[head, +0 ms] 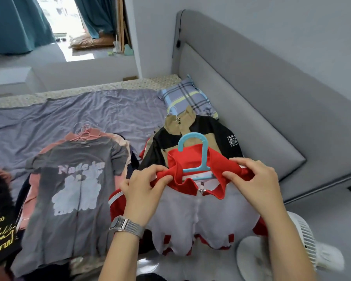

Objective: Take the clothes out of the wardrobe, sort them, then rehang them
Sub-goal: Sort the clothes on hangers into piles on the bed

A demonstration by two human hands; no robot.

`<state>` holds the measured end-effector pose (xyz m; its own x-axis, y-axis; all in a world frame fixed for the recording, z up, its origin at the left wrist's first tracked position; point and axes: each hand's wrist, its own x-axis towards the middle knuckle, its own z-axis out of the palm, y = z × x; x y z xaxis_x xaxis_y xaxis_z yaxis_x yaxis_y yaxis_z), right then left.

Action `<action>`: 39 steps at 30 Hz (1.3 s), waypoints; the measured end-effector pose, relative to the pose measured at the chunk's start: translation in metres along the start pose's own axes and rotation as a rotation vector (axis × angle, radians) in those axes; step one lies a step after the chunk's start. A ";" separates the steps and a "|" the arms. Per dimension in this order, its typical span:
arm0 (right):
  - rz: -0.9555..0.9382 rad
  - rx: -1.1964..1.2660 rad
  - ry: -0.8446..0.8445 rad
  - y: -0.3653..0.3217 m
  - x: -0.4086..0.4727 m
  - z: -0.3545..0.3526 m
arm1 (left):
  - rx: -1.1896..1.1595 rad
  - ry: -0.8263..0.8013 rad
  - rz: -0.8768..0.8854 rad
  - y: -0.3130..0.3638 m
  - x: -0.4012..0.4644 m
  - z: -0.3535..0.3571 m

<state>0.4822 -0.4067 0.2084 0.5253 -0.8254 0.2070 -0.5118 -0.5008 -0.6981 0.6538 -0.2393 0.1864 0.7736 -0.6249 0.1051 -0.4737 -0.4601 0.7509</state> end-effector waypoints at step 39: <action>0.072 -0.399 -0.413 0.158 0.443 0.265 | 0.150 -0.025 -0.324 -0.077 0.325 0.122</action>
<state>0.8142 -0.7819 0.0081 0.6606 -0.7308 -0.1717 -0.7306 -0.5732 -0.3710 0.8904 -0.4845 0.0833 0.8840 -0.4459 -0.1406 -0.2633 -0.7233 0.6384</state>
